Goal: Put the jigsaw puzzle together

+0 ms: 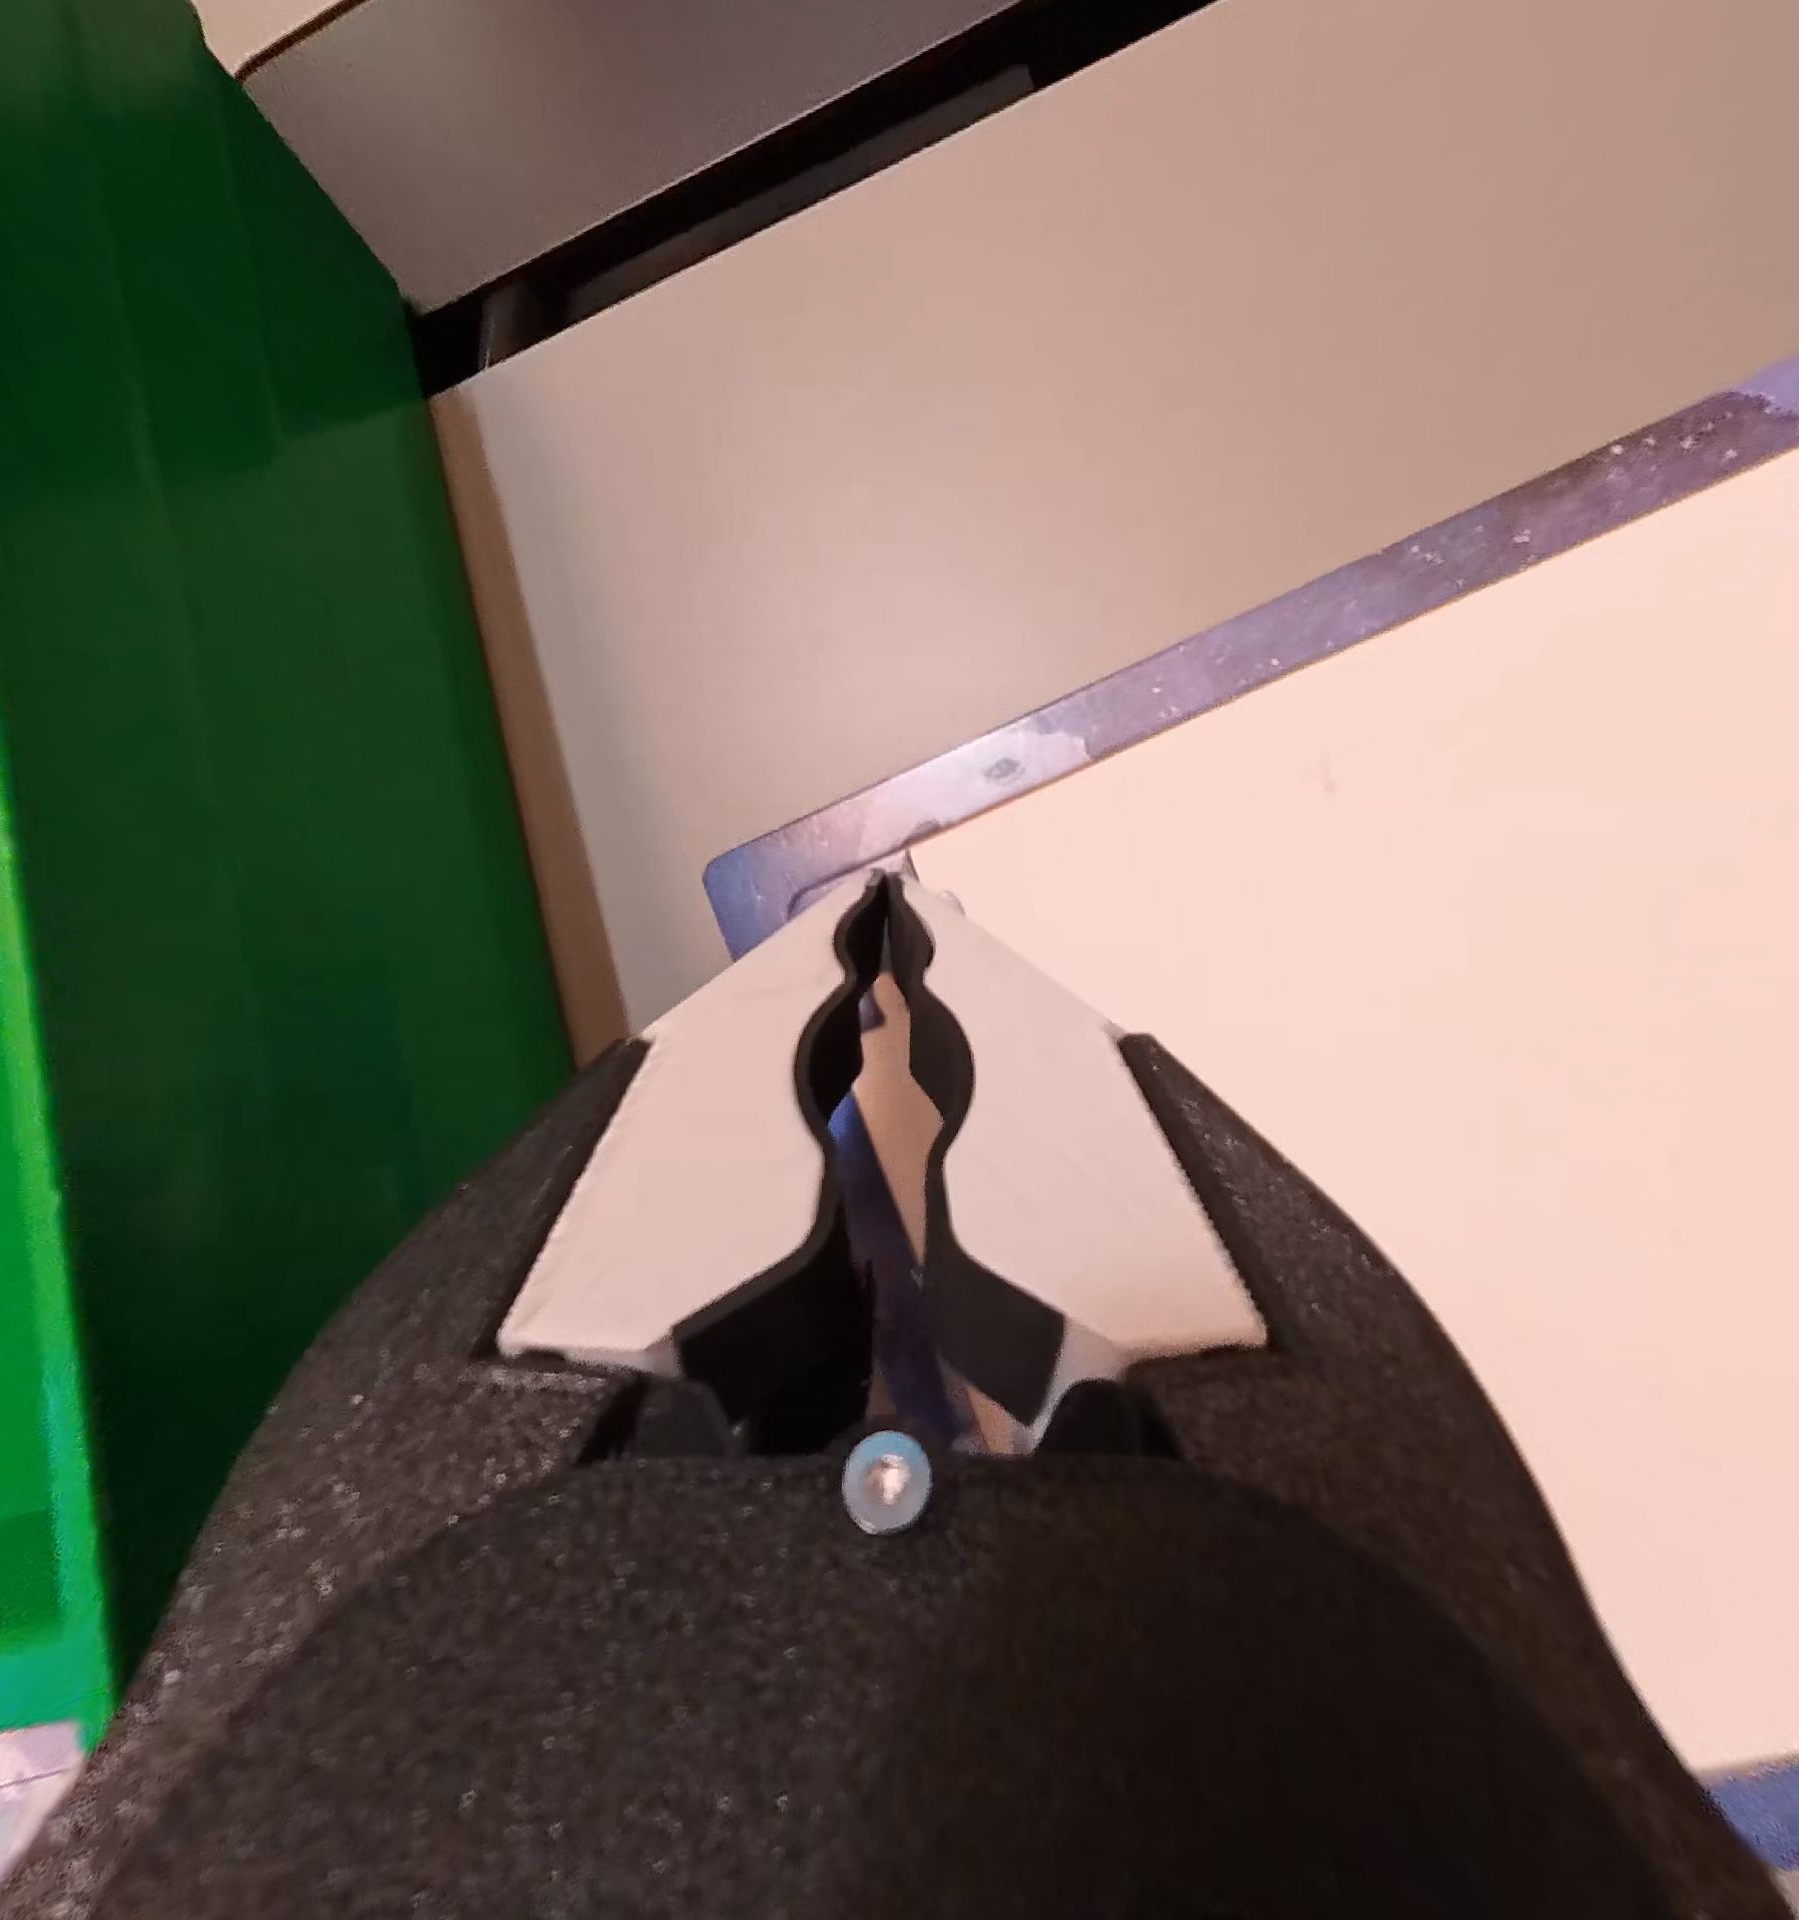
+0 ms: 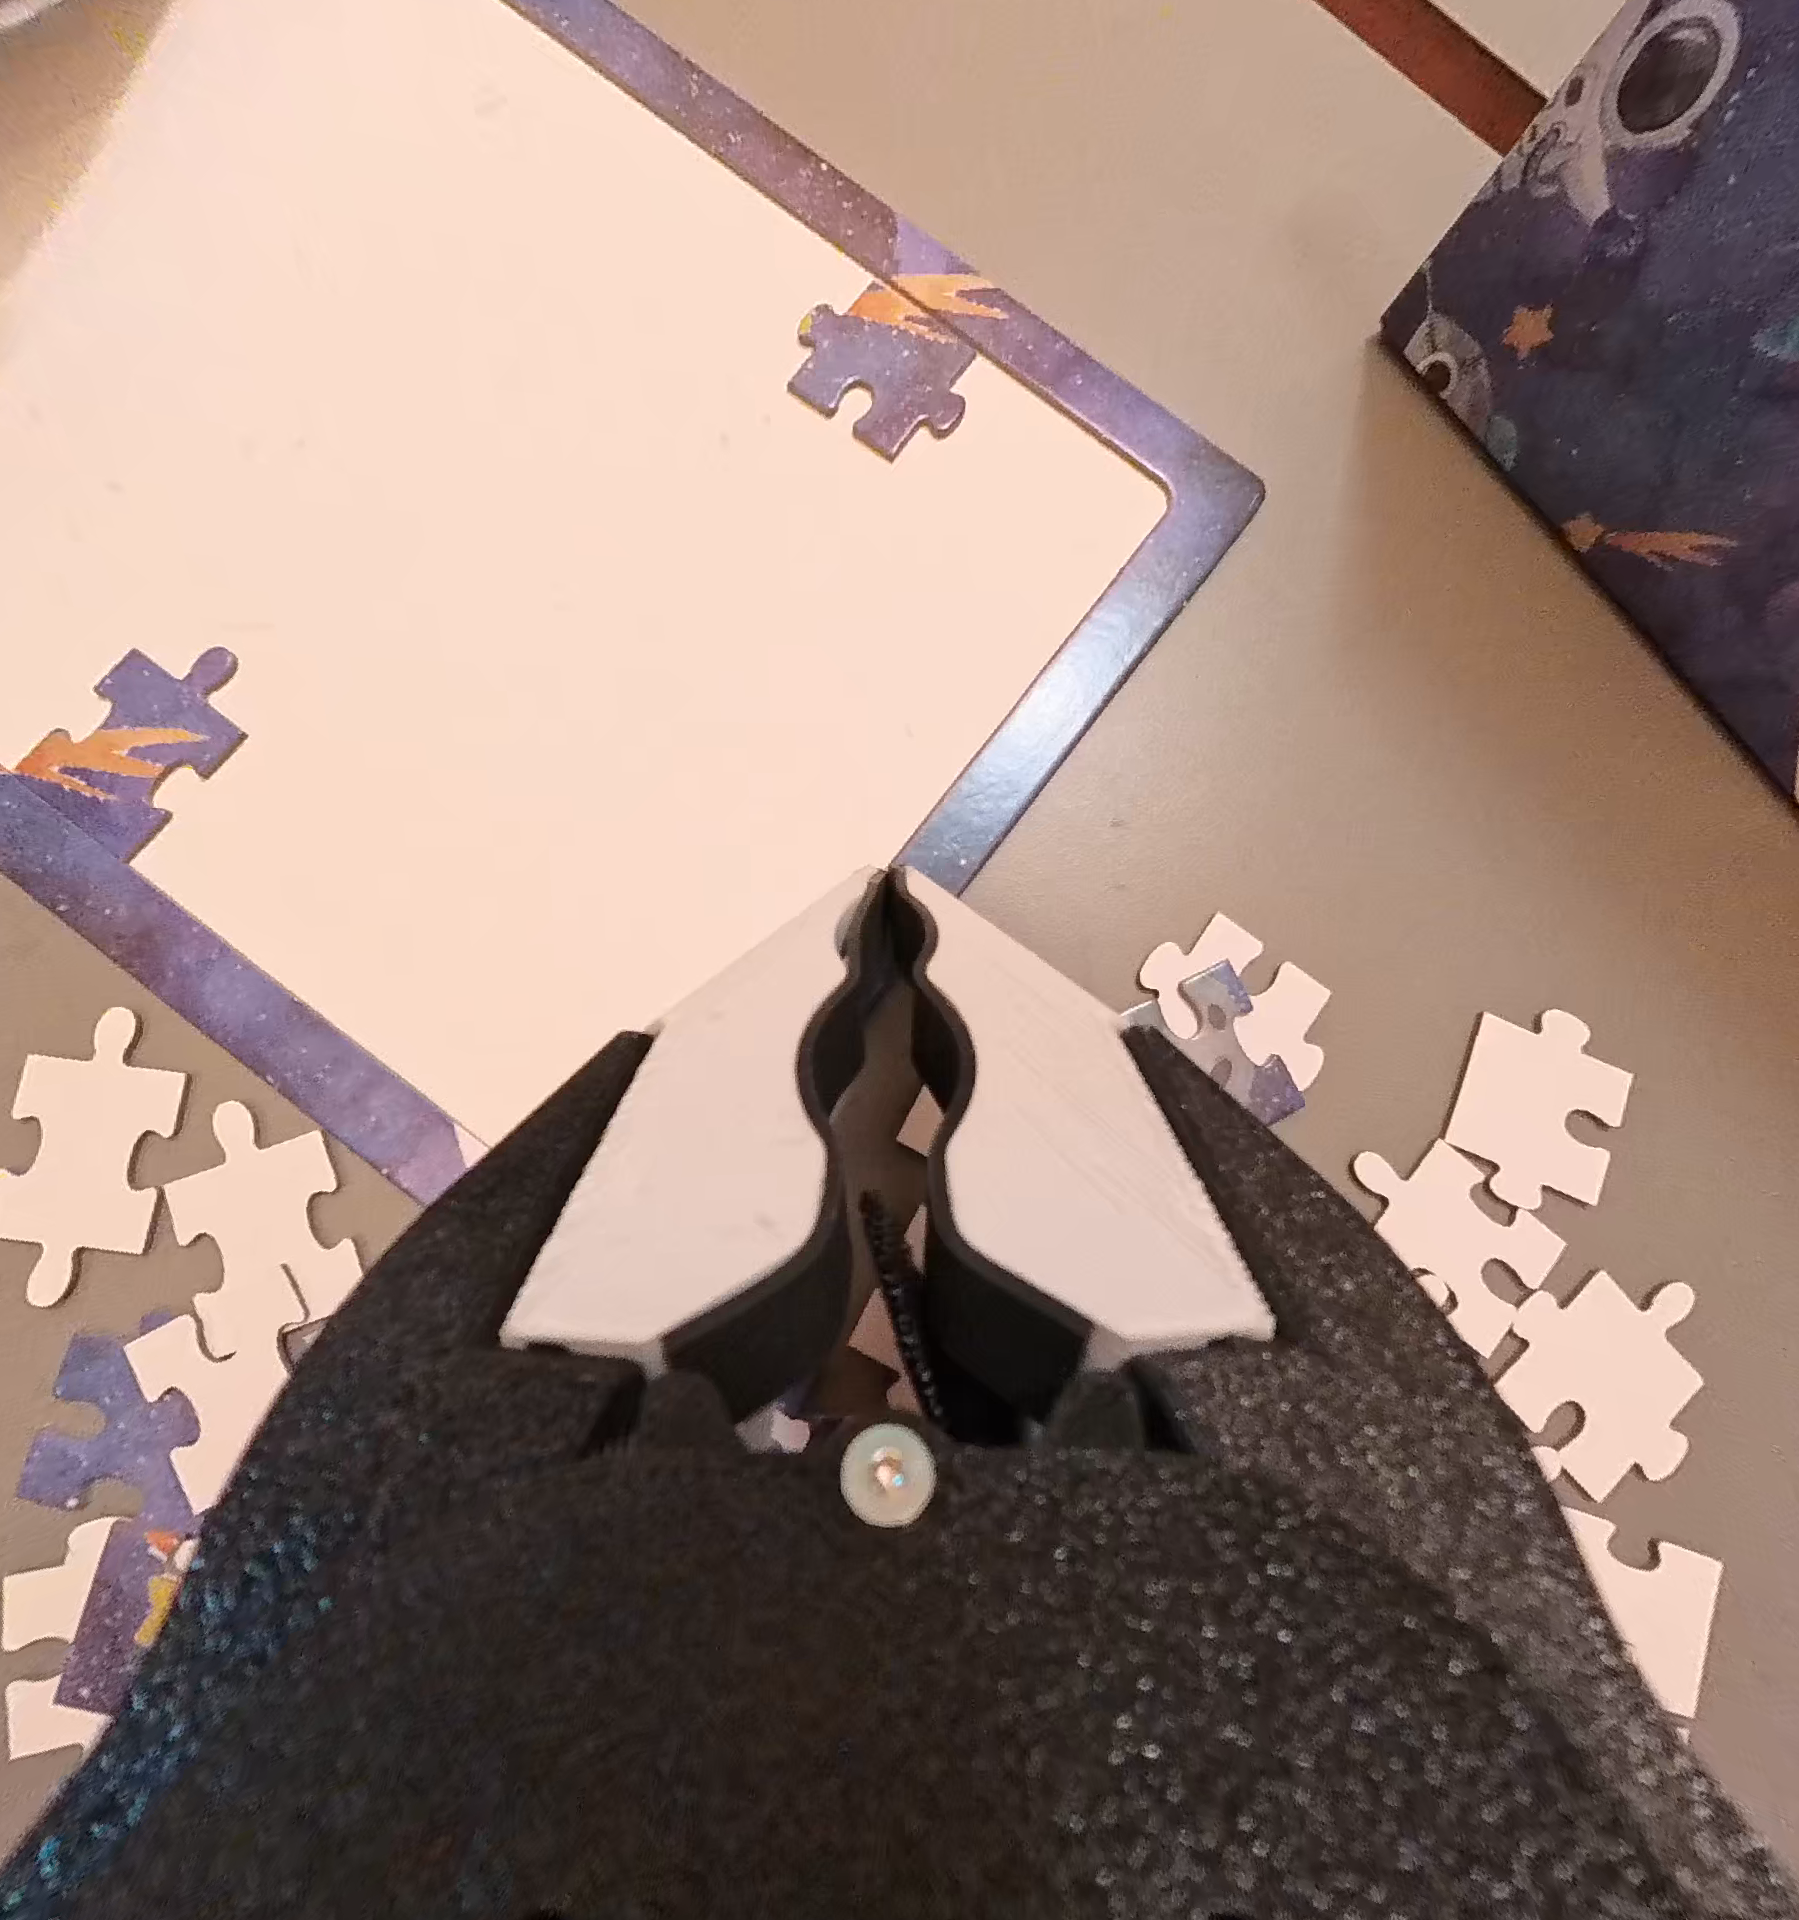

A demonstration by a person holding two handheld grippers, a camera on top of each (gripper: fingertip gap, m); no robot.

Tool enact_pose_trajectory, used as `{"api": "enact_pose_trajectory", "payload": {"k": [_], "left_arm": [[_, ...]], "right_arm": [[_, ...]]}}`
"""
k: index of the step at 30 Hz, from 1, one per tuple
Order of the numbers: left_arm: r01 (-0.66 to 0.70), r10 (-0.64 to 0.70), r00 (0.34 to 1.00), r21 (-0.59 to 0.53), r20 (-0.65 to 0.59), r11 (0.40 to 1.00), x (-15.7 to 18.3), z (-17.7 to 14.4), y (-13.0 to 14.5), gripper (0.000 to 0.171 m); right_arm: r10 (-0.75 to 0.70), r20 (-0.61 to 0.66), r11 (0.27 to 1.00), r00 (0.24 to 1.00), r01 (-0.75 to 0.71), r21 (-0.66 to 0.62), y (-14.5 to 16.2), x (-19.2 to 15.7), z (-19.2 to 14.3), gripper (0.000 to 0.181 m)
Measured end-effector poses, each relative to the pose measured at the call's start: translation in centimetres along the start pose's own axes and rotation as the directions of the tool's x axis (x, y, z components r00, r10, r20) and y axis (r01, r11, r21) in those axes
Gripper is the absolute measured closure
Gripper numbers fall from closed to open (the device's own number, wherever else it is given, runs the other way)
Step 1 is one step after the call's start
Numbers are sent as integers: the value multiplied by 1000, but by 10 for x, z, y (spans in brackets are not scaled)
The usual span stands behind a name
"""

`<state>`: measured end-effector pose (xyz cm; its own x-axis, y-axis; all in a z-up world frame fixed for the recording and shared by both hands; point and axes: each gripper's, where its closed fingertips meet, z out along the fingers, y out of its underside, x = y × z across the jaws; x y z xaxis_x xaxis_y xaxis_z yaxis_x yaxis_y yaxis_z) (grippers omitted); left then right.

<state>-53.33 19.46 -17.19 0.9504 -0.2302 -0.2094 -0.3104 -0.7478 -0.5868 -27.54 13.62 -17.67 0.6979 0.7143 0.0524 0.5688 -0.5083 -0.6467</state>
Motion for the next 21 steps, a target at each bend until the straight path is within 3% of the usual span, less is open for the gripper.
{"api": "enact_pose_trajectory", "payload": {"k": [15,19,21], "left_arm": [[15,-17,999,53,43,998,-11,4,-5,171],[50,-62,996,181,63,982,-27,-46,-21,160],[103,-107,994,176,12,979,-27,-76,-9,157]], "right_arm": [[8,12,1000,1000,-9,10,0,0,0,181],[6,9,1000,1000,-6,12,0,0,0,181],[2,5,1000,1000,-2,7,0,-1,0,181]]}}
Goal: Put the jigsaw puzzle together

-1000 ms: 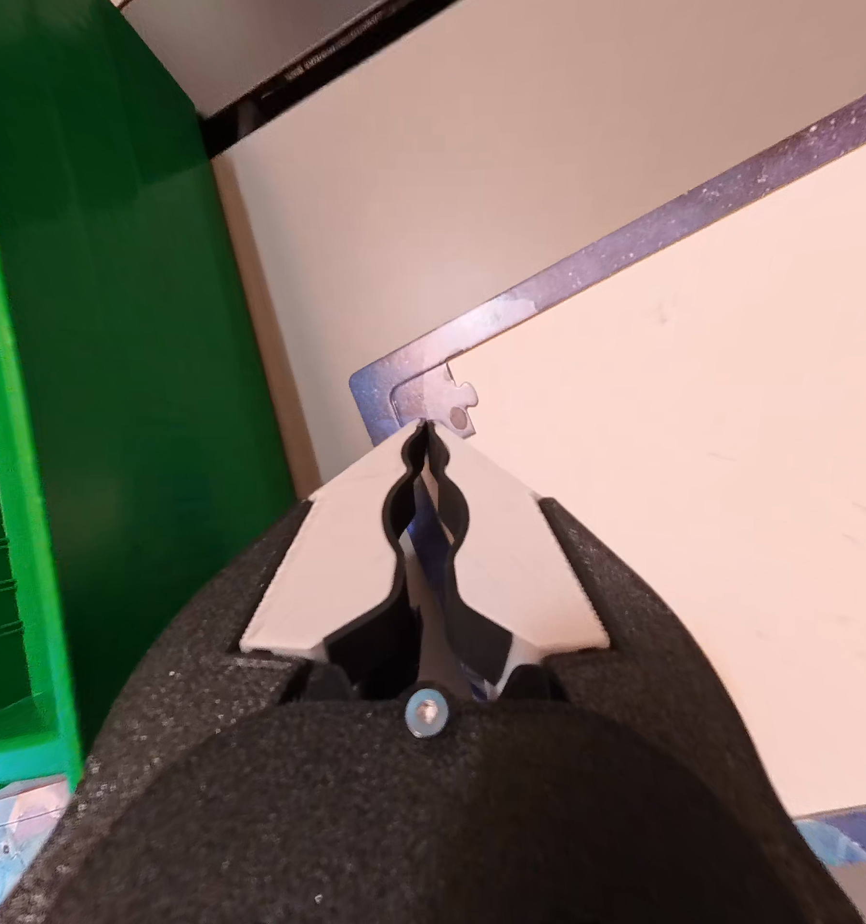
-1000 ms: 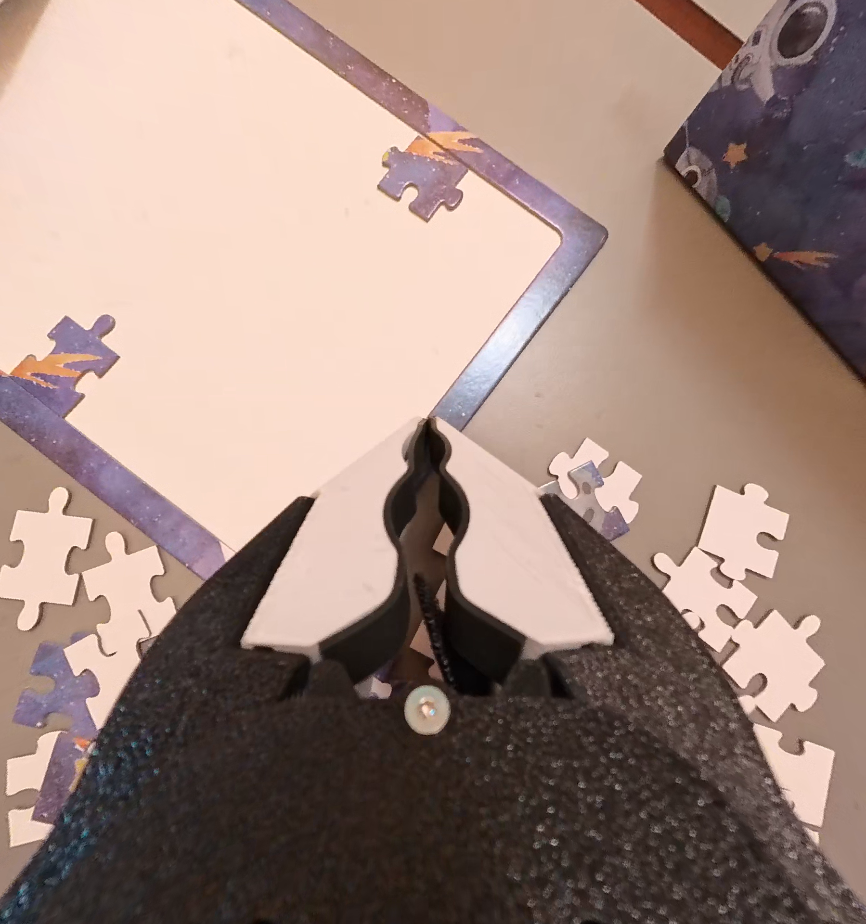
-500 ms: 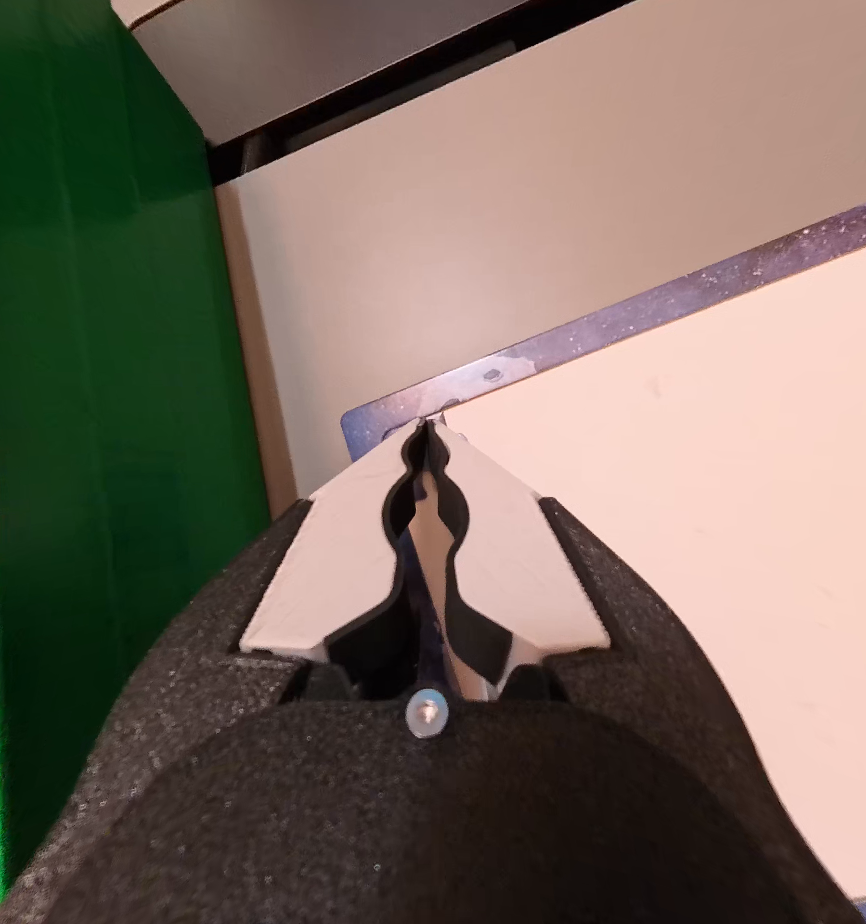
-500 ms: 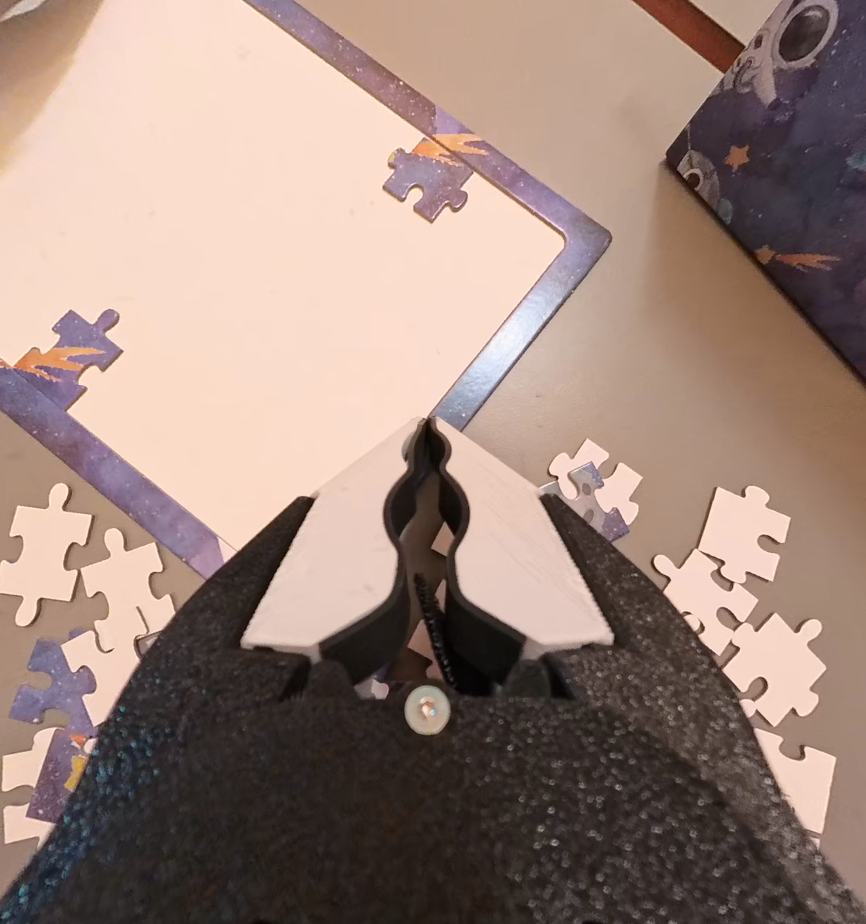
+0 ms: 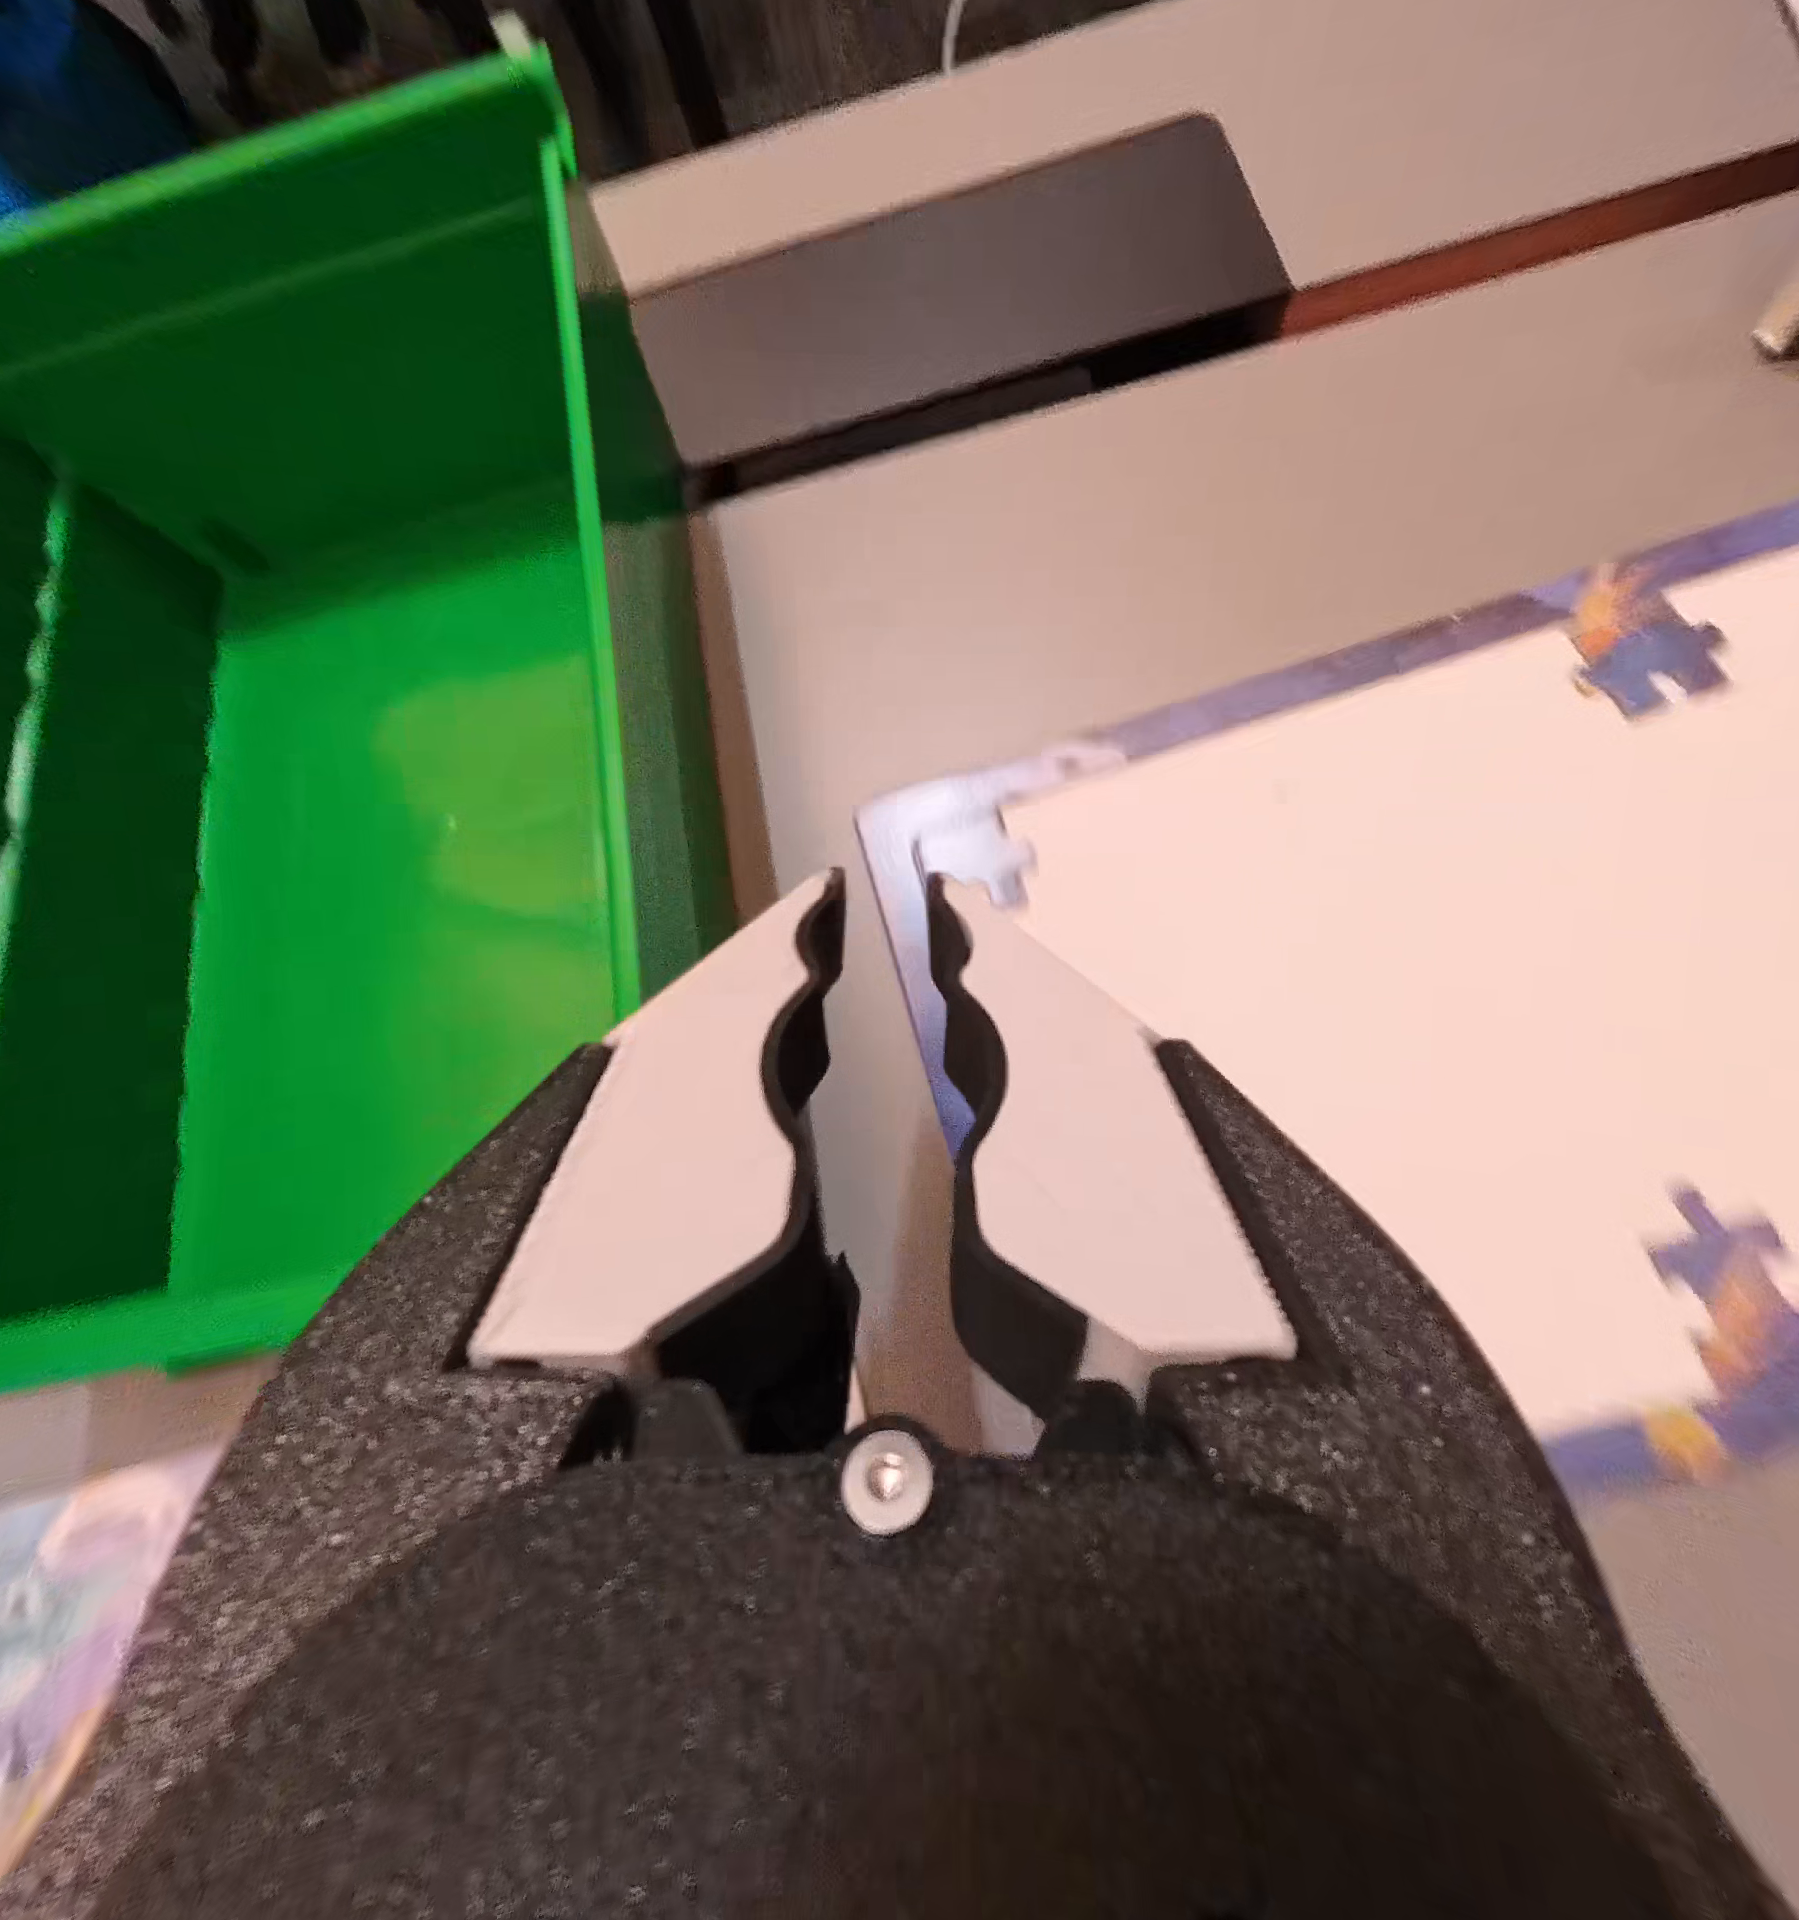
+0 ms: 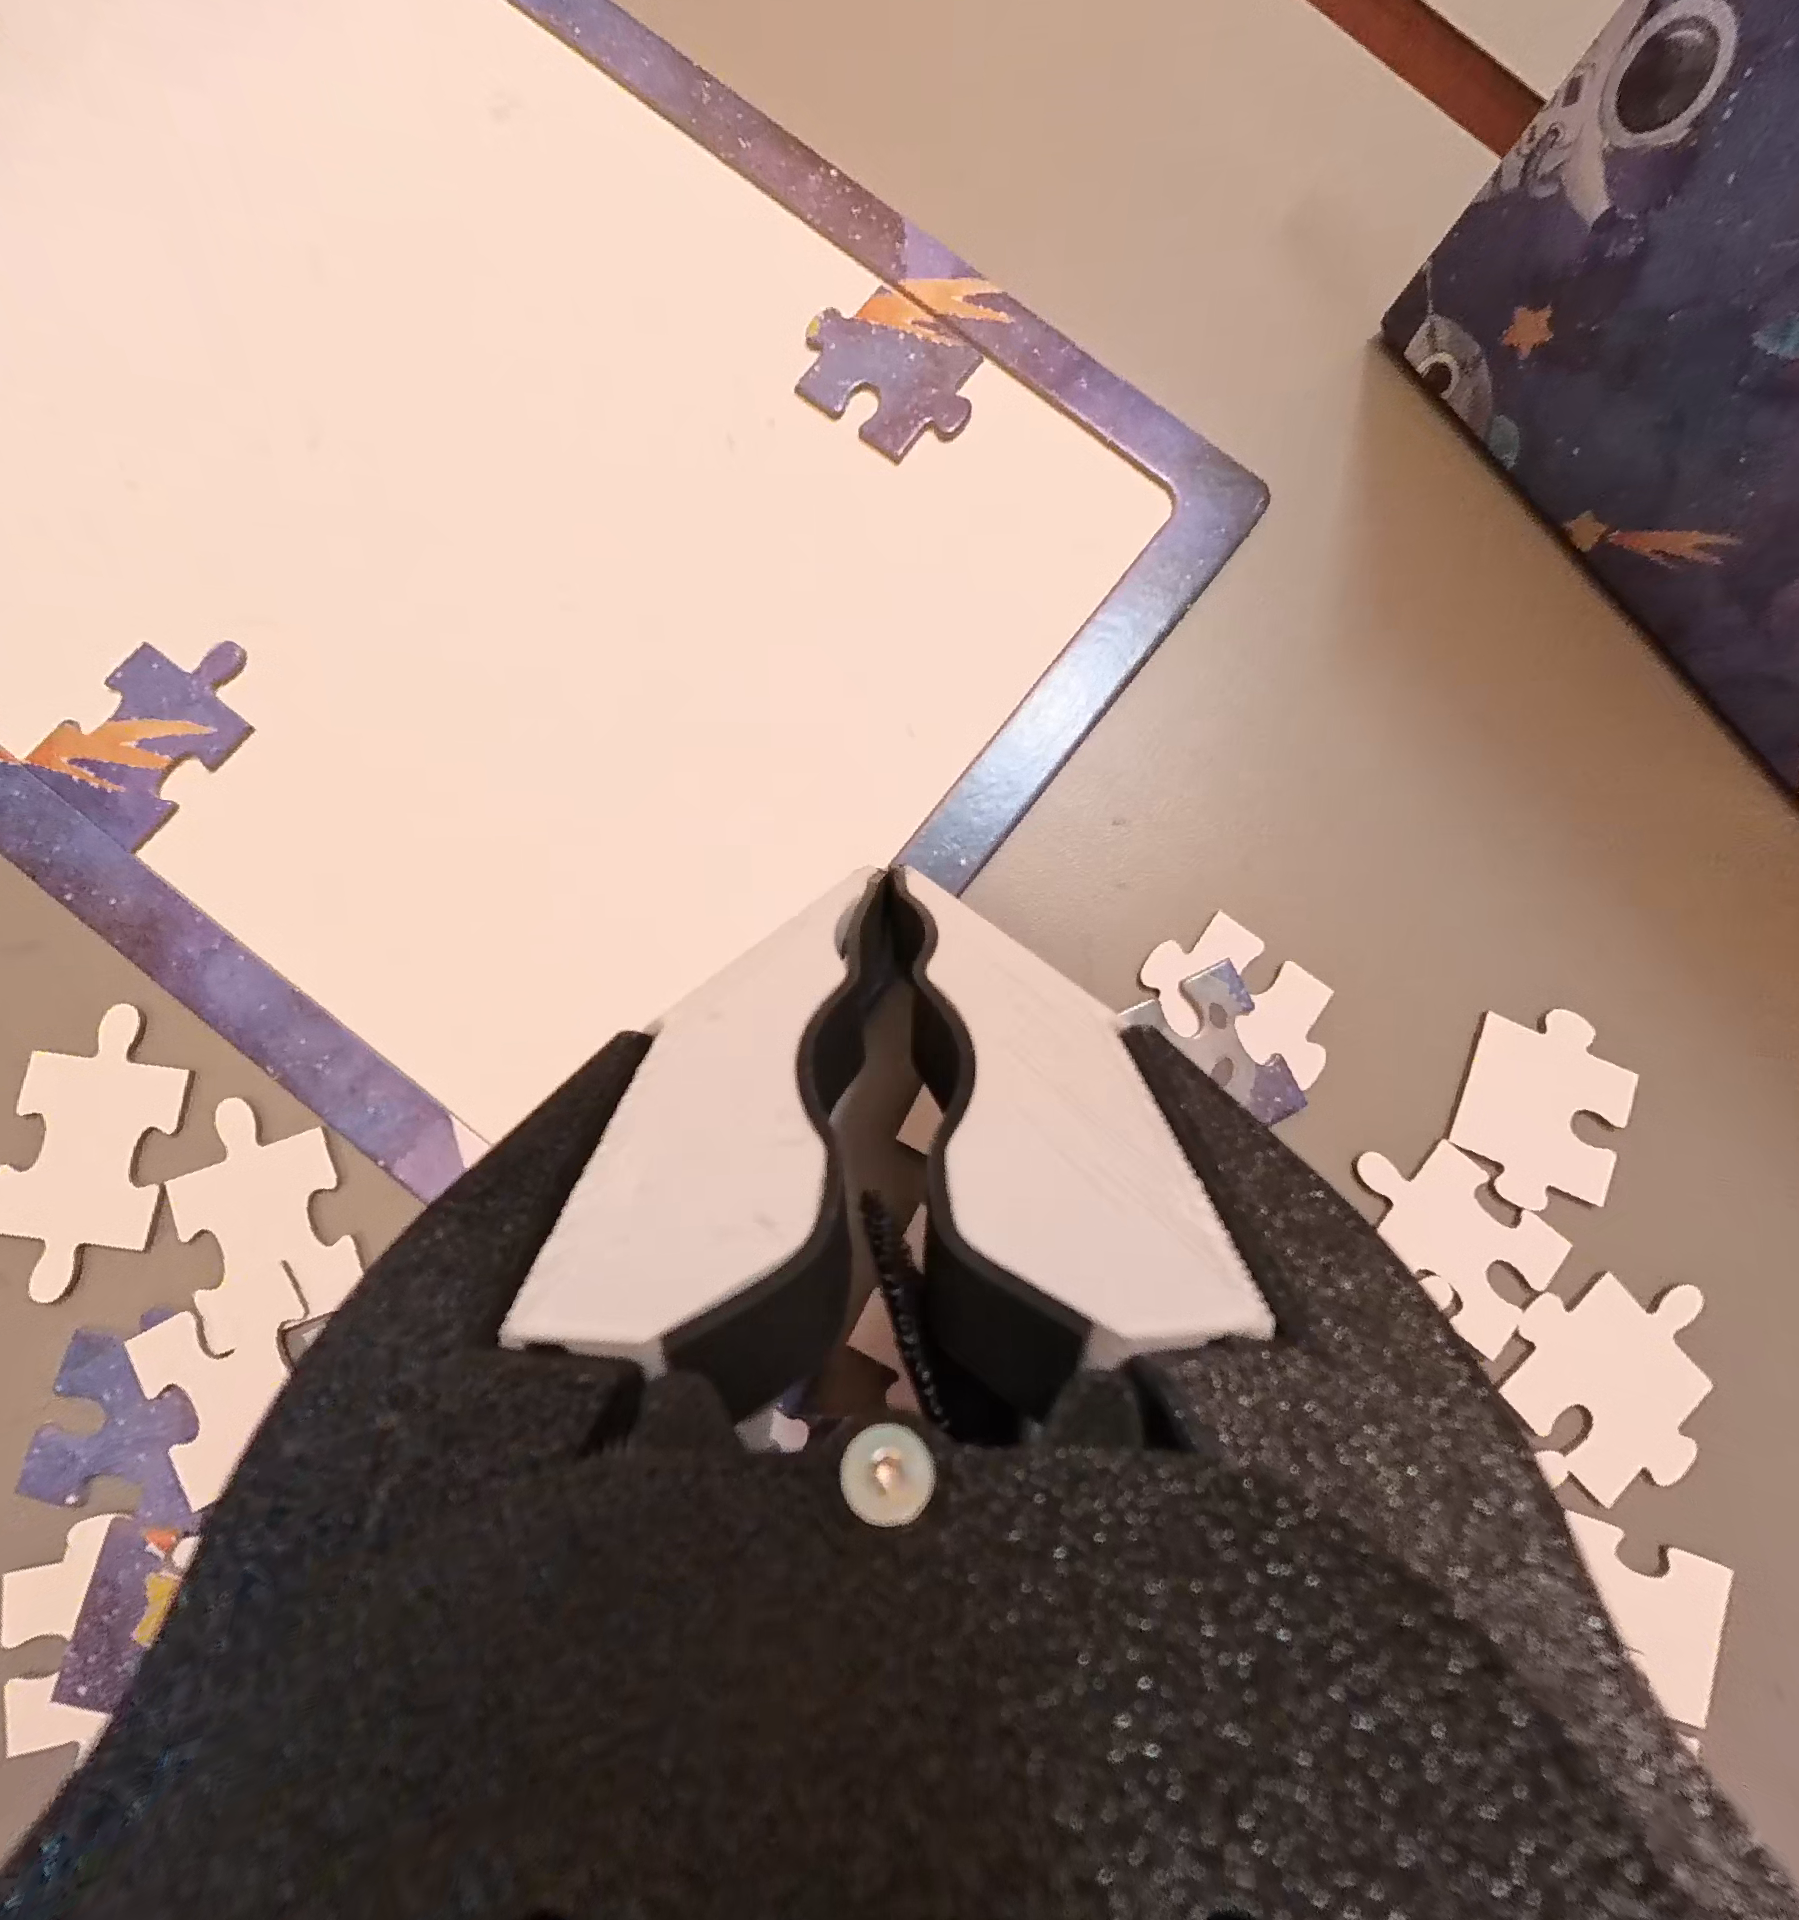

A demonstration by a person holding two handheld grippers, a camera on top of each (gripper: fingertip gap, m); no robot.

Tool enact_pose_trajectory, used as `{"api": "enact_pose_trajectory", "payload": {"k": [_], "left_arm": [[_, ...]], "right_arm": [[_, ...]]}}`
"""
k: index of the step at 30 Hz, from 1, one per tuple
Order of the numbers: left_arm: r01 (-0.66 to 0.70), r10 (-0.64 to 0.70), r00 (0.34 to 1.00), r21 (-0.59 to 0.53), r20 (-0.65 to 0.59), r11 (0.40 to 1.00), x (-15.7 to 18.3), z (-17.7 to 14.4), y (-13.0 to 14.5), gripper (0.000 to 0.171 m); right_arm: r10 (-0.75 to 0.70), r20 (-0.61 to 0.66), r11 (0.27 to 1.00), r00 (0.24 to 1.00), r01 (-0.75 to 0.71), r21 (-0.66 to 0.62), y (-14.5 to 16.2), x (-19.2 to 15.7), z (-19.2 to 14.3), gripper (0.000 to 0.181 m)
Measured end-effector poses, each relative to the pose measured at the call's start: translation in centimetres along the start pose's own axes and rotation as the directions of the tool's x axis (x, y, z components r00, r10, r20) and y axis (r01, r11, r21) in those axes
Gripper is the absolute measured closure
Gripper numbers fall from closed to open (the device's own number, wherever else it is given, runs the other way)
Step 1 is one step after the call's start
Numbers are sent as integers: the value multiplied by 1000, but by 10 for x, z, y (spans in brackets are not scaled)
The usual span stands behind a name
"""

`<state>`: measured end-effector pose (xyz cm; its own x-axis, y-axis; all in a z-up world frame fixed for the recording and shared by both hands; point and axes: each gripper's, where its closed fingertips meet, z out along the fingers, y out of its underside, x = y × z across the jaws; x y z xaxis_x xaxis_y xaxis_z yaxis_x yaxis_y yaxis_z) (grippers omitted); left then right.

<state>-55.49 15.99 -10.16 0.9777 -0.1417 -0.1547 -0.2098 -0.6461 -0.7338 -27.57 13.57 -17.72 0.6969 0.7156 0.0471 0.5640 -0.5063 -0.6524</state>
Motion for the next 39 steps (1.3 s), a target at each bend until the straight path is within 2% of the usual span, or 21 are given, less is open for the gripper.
{"api": "enact_pose_trajectory", "payload": {"k": [3,5,8,11,13,17,20,24,27,30,32,34,36,38,39], "left_arm": [[42,-48,996,-69,-75,997,15,-36,40,158],[39,-49,992,-90,-116,995,37,-51,70,169],[8,-28,991,-151,-128,988,63,-61,114,171],[-24,-1,992,-196,-127,980,73,-58,137,171],[-1,-25,991,-191,-132,982,72,-56,137,171],[23,-43,992,-168,-115,985,65,-46,130,171],[46,-57,996,-149,-73,988,55,-39,125,171],[24,-24,1000,-128,1,992,52,-47,120,165],[28,-27,999,40,-35,999,82,-69,92,163],[92,-52,984,236,-171,967,133,-88,65,163],[114,-32,970,335,-240,935,164,-93,55,163],[43,53,965,352,-257,935,187,-94,53,162],[-43,146,964,411,-222,911,196,-100,48,162],[-70,185,955,428,-233,901,203,-103,50,162],[-65,182,953,423,-243,904,204,-103,52,162]], "right_arm": [[7,4,1000,1000,-7,-4,0,0,0,181],[10,30,1000,1000,-9,-21,1,-1,-1,181],[5,79,1000,997,-4,-18,-1,-2,-12,181],[-7,149,1000,989,9,-11,1,-8,-27,181],[-13,198,999,980,21,-42,9,-15,-31,181],[10,207,995,978,10,-95,19,-19,-19,181],[44,213,997,976,-30,-70,13,-21,-12,181],[-14,175,997,985,27,-73,14,-8,-22,181],[-116,158,993,981,115,14,10,8,-60,175],[-236,311,971,921,210,115,27,-19,-91,147],[-266,320,963,909,239,123,39,-29,-85,136],[-276,314,959,908,282,27,57,-33,-68,125],[-245,336,965,909,264,-8,63,-35,-58,125],[-195,393,977,899,215,-8,61,-39,-57,131],[-202,391,974,898,226,-16,64,-36,-58,146]]}}
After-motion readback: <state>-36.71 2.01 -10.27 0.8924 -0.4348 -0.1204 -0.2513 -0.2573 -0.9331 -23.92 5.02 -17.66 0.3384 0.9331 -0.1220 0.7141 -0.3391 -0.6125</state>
